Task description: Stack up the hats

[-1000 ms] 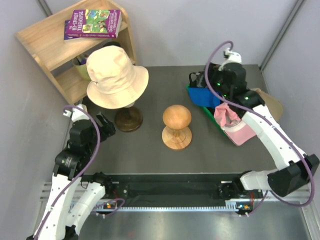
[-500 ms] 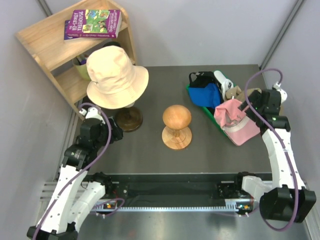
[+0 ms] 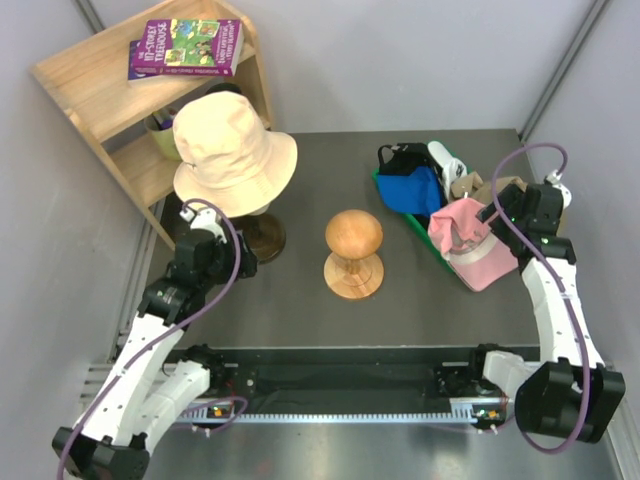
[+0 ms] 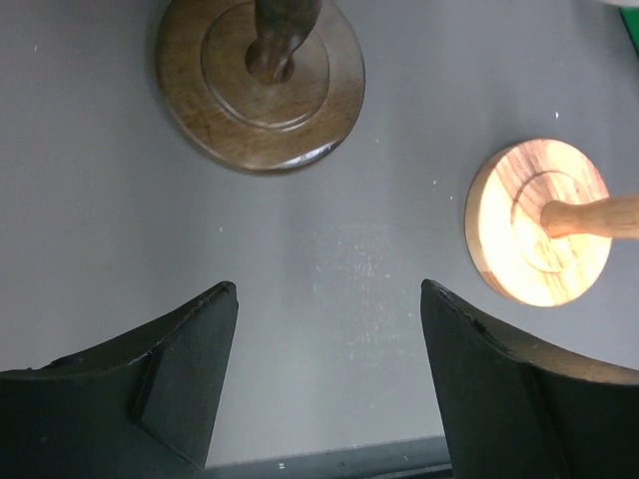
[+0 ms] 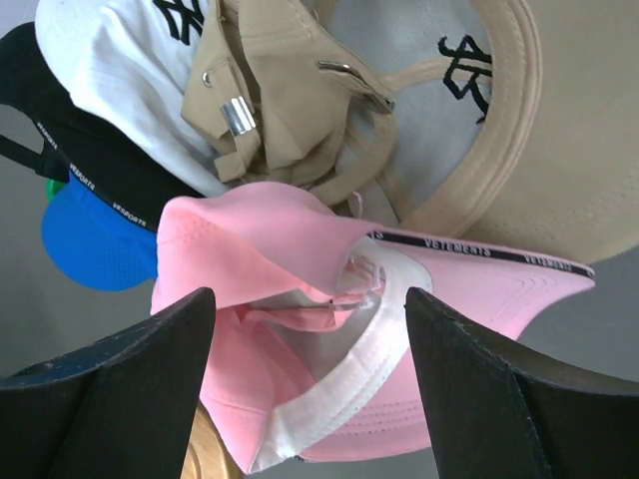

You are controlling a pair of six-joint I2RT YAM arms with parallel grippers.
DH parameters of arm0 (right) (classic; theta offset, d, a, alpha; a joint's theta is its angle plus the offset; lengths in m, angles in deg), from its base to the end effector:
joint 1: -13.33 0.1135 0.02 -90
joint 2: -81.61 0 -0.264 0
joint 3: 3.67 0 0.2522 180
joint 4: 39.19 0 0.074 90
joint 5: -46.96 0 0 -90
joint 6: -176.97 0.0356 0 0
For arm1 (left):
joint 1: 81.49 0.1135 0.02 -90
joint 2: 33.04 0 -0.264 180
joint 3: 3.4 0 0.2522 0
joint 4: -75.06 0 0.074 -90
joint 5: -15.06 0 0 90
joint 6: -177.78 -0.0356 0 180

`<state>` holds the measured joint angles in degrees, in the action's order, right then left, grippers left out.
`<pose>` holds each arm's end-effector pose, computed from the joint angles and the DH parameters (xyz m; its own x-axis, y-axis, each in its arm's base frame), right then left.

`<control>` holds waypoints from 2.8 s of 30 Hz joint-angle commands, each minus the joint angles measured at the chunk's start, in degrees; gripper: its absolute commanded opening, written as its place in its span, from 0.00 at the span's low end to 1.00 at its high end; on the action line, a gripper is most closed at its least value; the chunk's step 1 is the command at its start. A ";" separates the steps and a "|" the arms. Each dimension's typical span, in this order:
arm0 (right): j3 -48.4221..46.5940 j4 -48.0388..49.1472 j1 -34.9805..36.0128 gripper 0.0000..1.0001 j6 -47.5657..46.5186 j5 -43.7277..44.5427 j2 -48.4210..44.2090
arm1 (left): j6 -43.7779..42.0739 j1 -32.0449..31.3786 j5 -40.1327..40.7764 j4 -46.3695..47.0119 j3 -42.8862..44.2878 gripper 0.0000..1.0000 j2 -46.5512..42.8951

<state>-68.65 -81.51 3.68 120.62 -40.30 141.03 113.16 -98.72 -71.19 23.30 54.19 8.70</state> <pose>0.2210 -0.0393 0.2997 -0.3774 0.6256 -0.6828 0.4977 0.7588 0.4201 0.1481 -0.0435 0.2939 -0.6111 -0.2583 -0.7482 -0.0188 0.9497 -0.3125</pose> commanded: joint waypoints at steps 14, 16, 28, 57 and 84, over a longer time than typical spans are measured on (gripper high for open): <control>-0.90 13.35 -0.98 0.31 0.02 -7.75 6.32 | -2.18 -21.43 12.15 13.12 0.10 0.78 11.25; -1.51 13.00 -0.90 0.13 -1.21 -8.45 6.50 | -2.88 -24.14 12.95 13.48 1.77 0.78 13.28; -7.75 5.62 -0.98 0.00 -7.28 -8.02 -2.19 | -5.79 -35.93 18.49 16.46 15.14 0.80 22.16; -27.00 14.23 31.35 0.00 8.88 3.32 3.95 | -18.72 -40.87 16.57 31.23 56.09 0.83 54.24; -33.94 13.18 34.00 0.00 14.60 -2.57 8.70 | -5.44 -34.18 5.12 41.60 52.76 0.80 57.67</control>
<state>-98.25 -71.43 36.86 134.74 -40.78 149.97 106.02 -133.54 -67.78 61.35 104.35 64.92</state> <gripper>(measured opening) 0.014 0.818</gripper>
